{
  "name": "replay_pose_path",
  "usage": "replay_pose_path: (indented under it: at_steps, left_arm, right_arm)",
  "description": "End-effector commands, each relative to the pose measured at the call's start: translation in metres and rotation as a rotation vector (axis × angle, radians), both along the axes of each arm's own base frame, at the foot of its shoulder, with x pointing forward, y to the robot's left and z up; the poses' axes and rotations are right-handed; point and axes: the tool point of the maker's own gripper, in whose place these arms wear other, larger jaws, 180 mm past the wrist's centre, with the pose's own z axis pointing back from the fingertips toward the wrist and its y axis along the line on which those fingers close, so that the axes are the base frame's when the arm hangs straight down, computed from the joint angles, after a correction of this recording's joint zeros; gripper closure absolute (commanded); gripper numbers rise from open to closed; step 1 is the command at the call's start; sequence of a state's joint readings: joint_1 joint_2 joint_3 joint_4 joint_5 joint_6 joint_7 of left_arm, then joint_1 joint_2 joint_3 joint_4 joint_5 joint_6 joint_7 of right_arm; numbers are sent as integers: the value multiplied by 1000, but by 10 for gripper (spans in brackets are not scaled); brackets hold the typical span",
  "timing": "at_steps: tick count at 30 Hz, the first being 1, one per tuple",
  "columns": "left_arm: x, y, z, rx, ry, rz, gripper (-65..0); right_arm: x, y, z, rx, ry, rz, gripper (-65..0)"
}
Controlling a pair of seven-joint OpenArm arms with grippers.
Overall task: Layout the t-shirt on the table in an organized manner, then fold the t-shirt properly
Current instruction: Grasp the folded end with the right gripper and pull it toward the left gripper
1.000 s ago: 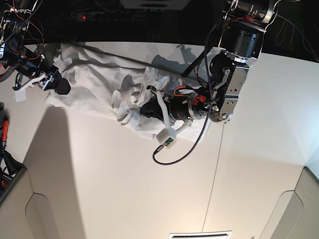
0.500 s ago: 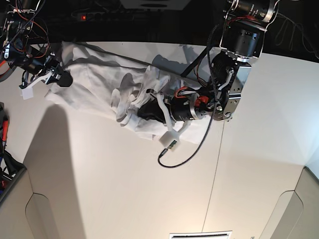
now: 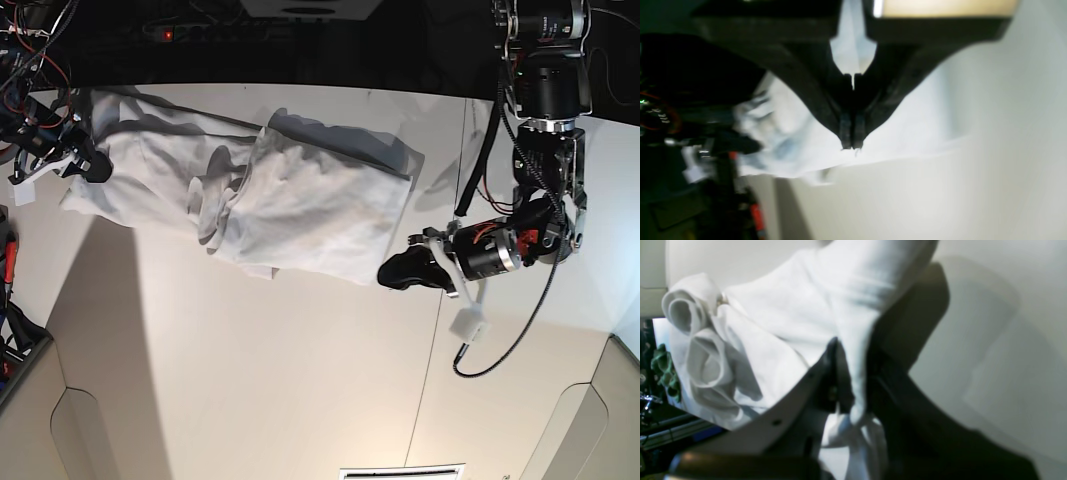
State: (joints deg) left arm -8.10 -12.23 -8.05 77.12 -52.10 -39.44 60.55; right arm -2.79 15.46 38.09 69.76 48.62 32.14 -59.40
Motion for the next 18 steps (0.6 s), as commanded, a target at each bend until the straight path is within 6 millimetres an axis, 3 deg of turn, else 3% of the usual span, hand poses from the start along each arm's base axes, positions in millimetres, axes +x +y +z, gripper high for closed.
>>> replay_pose_path:
  at_steps: [1,6,13,18]
  left_arm:
    - [8,5,15,-12,-50,2,0]
    - [-7,10,0,-7,-15,12,0]
    - [-32,-4,-32,27,17,19,0]
    - [-38,-10,-46,32,49,10,0]
  right_arm:
    - [16,-11,17,-16,-61,-10,0]
    - [30,-13,27,-18,-88,0,0]
    - [39,11,53,147,-160,41,0]
    - [41,24,77,177,-218,116,0]
